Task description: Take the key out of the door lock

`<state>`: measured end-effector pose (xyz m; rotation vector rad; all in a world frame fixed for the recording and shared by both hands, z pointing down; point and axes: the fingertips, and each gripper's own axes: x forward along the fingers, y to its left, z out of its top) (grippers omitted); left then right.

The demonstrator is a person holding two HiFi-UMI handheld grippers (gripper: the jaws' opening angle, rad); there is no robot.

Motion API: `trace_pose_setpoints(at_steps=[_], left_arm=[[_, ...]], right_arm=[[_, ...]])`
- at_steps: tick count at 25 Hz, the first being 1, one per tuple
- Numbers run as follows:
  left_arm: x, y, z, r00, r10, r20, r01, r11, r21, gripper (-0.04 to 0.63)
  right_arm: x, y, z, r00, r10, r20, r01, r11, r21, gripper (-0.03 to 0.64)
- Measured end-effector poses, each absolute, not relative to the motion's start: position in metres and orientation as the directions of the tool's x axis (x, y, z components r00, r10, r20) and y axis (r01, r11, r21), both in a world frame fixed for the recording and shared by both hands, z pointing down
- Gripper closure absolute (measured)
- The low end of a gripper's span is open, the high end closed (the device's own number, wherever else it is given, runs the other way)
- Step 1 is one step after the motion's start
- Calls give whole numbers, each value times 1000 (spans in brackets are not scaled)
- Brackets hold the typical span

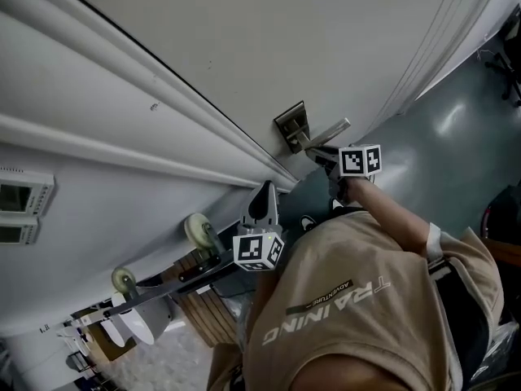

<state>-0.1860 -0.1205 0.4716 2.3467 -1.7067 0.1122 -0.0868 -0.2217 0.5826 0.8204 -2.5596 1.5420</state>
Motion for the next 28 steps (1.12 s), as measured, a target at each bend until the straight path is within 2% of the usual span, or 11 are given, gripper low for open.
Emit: trace_pose_setpoints(at_steps=[11, 15, 28], left_arm=[[-195, -112, 476, 263, -936, 236, -961, -232, 150, 586], [-198, -111, 476, 254, -936, 242, -964, -224, 145, 586], [-174, -102, 476, 287, -929, 232, -955, -259, 144, 586]], right_arm=[[-103, -227, 585, -899, -397, 185, -289, 222, -931, 570], [-102, -227, 584, -899, -398, 181, -294, 245, -924, 572], [-100, -226, 584, -896, -405, 183, -278, 190, -942, 578]])
